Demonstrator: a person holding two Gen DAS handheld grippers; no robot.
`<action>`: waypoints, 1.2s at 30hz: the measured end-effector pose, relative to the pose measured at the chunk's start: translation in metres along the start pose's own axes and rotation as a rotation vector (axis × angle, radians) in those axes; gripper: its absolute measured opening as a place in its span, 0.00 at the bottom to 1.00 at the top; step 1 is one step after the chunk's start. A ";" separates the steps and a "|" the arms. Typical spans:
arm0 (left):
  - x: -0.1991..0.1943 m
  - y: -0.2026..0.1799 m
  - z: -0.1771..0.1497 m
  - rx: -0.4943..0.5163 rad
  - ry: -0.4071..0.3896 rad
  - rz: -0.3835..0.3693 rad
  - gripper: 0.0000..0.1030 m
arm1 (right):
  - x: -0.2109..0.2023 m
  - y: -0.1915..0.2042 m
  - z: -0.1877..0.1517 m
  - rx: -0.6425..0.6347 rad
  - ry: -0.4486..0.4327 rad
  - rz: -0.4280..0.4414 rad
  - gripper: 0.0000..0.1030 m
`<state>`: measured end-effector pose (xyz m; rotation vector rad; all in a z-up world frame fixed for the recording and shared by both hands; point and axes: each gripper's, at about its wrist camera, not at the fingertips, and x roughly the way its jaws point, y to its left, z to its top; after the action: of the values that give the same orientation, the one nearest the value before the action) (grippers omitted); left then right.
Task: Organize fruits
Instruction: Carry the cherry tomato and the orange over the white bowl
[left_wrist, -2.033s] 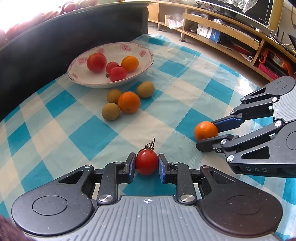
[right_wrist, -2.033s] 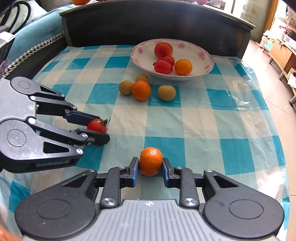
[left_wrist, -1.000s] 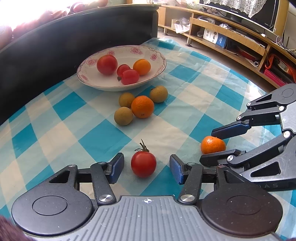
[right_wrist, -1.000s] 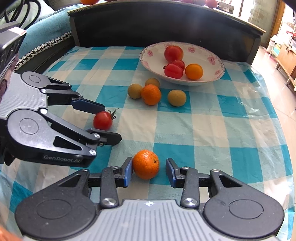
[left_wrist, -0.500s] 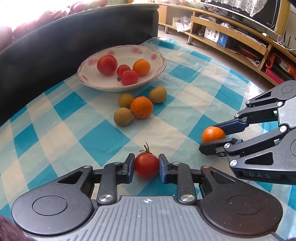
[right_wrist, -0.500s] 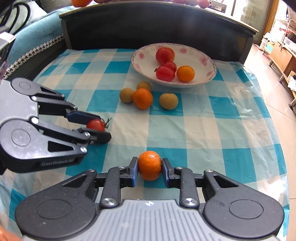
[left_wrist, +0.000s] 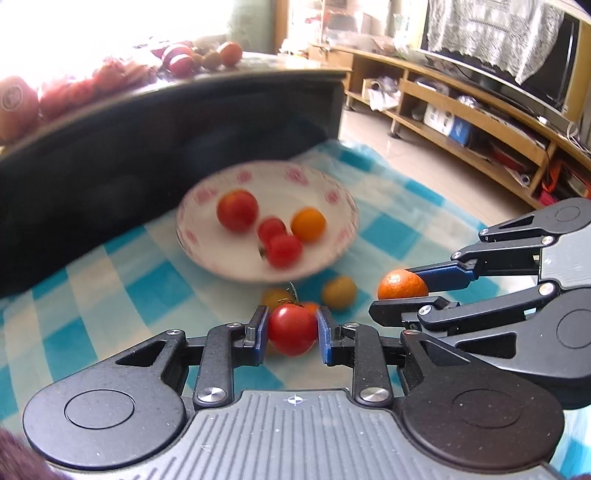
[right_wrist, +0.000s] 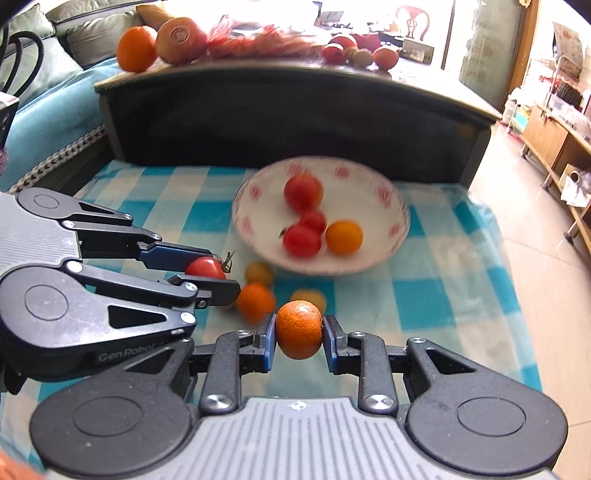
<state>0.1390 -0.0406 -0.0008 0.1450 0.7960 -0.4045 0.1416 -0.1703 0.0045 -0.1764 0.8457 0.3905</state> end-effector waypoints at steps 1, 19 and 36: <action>0.002 0.002 0.004 -0.003 -0.005 0.004 0.33 | 0.002 -0.002 0.005 0.002 -0.005 -0.002 0.30; 0.048 0.027 0.045 -0.042 -0.014 0.058 0.34 | 0.051 -0.029 0.052 -0.030 -0.037 -0.045 0.30; 0.064 0.035 0.048 -0.060 0.000 0.078 0.35 | 0.078 -0.041 0.060 -0.011 -0.031 -0.055 0.30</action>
<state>0.2258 -0.0410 -0.0142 0.1194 0.7996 -0.3070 0.2462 -0.1692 -0.0149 -0.2033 0.8067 0.3458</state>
